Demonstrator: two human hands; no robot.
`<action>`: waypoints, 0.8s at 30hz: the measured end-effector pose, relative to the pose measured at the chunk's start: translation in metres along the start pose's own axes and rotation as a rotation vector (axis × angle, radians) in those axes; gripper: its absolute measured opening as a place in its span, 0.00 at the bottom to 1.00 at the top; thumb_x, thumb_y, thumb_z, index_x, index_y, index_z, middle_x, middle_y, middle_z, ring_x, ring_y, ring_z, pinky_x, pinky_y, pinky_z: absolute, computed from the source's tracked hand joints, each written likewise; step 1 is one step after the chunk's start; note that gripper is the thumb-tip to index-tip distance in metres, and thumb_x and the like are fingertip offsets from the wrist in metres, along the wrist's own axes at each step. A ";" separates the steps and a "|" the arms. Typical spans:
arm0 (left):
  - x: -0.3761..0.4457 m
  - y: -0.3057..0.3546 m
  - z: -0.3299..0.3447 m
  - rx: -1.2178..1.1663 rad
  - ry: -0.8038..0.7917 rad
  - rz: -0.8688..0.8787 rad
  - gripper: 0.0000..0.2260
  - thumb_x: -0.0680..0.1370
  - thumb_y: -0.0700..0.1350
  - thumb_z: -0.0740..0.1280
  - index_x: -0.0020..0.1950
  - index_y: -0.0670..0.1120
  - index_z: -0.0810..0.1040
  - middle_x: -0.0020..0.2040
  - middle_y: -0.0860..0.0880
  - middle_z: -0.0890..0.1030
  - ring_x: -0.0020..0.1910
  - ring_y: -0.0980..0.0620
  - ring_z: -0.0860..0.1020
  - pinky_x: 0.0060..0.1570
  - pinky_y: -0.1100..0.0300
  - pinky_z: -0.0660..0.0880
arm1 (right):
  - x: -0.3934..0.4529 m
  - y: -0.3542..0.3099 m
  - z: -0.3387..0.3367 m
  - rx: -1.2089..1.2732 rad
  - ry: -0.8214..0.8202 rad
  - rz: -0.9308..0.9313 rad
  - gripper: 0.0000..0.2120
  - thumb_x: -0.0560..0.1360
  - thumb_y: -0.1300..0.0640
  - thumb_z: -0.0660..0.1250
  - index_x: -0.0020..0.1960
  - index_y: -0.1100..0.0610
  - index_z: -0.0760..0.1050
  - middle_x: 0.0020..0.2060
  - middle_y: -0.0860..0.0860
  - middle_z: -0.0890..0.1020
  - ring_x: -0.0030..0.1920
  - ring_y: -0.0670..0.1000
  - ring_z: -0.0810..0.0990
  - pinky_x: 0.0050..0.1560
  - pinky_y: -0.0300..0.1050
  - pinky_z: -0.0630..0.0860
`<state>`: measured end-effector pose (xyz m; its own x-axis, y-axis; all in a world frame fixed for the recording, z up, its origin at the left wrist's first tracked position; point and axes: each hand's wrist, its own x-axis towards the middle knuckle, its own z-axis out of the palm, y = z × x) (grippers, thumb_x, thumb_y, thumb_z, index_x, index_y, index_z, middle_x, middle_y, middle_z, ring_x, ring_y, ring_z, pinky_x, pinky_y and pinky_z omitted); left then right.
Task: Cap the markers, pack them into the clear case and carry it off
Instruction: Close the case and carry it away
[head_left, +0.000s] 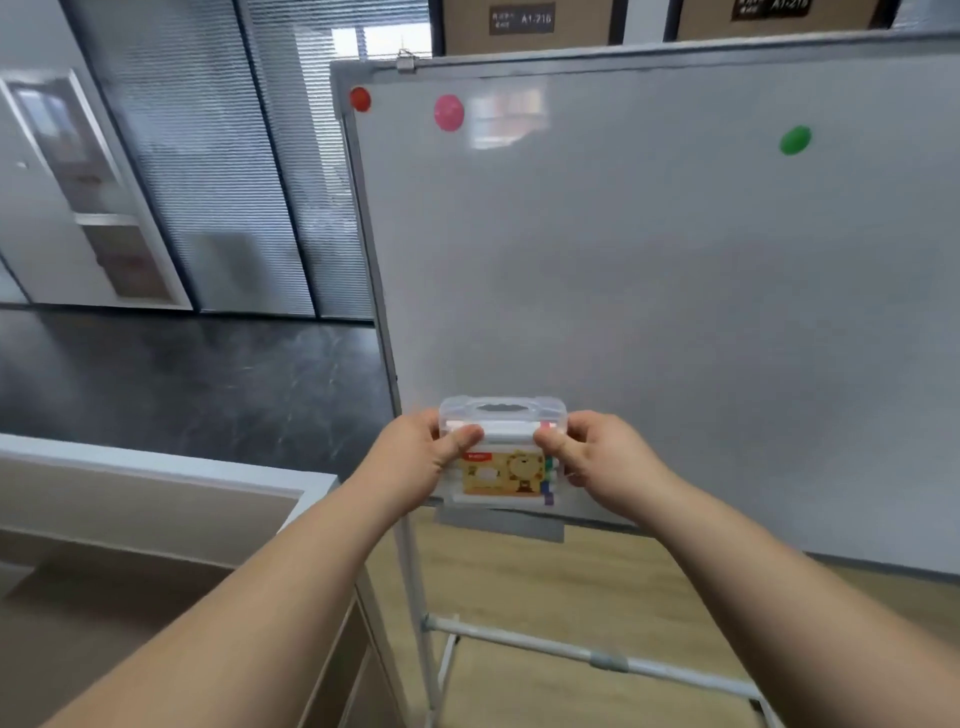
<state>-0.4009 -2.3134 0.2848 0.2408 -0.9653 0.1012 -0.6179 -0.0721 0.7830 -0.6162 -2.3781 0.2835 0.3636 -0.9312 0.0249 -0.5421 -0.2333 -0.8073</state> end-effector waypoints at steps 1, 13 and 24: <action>0.006 -0.009 0.000 0.044 -0.026 0.005 0.10 0.77 0.56 0.68 0.38 0.56 0.78 0.31 0.60 0.80 0.31 0.66 0.78 0.30 0.72 0.69 | 0.004 0.003 0.006 -0.031 -0.003 0.021 0.17 0.76 0.39 0.66 0.47 0.52 0.80 0.38 0.50 0.84 0.39 0.52 0.81 0.45 0.53 0.81; 0.070 -0.092 0.015 0.423 -0.142 -0.055 0.26 0.70 0.70 0.64 0.53 0.50 0.81 0.46 0.48 0.85 0.47 0.46 0.82 0.50 0.51 0.79 | 0.063 0.027 0.073 -0.459 -0.117 0.135 0.17 0.76 0.43 0.67 0.56 0.55 0.80 0.51 0.54 0.84 0.51 0.57 0.81 0.46 0.44 0.75; 0.087 -0.120 0.042 0.485 -0.237 -0.088 0.14 0.75 0.58 0.66 0.52 0.51 0.80 0.46 0.49 0.83 0.45 0.48 0.81 0.42 0.56 0.76 | 0.078 0.053 0.099 -0.557 -0.123 0.191 0.17 0.77 0.43 0.64 0.59 0.52 0.78 0.53 0.55 0.82 0.51 0.57 0.80 0.51 0.47 0.77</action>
<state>-0.3374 -2.3992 0.1739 0.1659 -0.9766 -0.1370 -0.8909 -0.2080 0.4038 -0.5414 -2.4355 0.1848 0.2881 -0.9395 -0.1854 -0.9096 -0.2080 -0.3596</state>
